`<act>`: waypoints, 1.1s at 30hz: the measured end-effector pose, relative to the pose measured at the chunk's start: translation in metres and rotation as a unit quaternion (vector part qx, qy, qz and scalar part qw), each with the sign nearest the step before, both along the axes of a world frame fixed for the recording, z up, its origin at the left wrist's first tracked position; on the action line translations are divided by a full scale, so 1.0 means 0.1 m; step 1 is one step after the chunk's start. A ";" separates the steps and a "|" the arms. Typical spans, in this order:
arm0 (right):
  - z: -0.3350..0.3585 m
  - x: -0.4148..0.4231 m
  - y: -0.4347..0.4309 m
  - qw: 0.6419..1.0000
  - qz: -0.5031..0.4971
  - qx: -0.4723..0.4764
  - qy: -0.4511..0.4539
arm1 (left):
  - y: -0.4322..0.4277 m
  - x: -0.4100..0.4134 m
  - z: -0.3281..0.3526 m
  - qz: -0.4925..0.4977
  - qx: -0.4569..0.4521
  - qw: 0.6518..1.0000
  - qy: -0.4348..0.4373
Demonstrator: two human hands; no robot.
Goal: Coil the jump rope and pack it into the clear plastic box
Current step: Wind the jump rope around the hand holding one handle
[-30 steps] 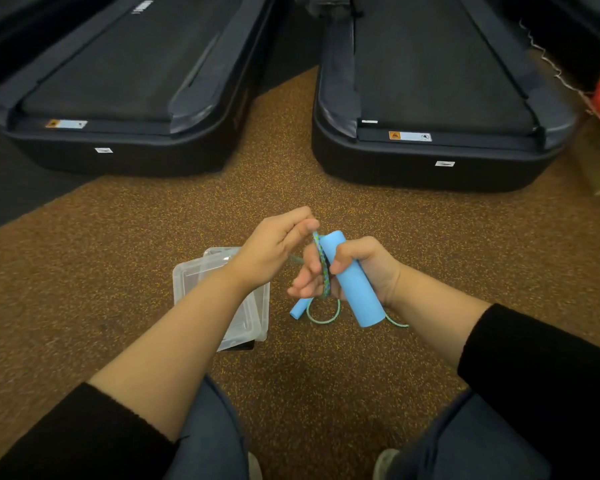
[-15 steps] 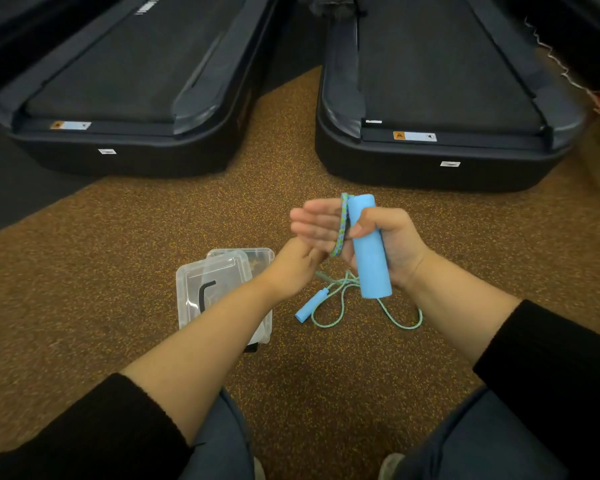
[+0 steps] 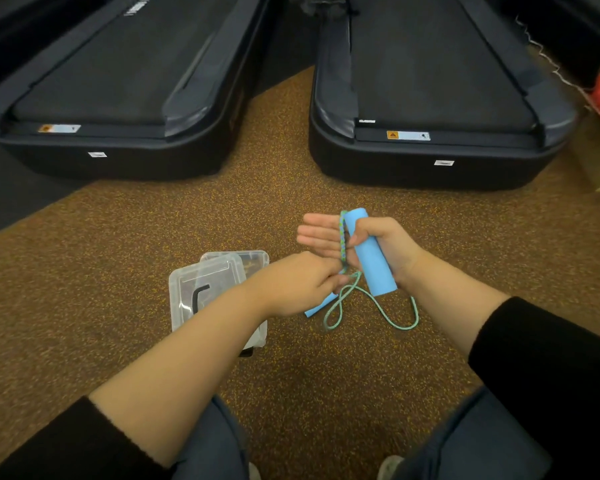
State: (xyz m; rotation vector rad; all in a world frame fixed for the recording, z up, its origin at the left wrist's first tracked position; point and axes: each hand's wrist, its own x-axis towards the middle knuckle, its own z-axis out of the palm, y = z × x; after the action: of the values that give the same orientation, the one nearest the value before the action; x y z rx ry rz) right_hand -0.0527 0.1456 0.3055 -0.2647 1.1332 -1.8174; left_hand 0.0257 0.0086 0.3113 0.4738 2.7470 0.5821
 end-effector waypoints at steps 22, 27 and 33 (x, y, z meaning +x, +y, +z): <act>-0.09 0.21 -0.10 0.990 0.143 -0.007 -0.007 | -0.44 -0.07 0.14 0.047 0.071 0.982 0.169; 0.01 0.28 -0.09 0.995 0.089 0.039 0.026 | -0.43 -0.09 0.08 0.084 0.179 0.975 0.102; 0.05 0.35 -0.10 0.995 0.094 0.008 0.011 | -0.37 -0.11 0.01 0.119 0.315 0.941 0.033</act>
State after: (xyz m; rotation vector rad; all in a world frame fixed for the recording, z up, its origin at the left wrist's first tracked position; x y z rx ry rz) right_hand -0.0178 0.1355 0.3100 -0.3709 1.0994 -1.6433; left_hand 0.0151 -0.0286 0.3128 0.2897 2.6458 1.5498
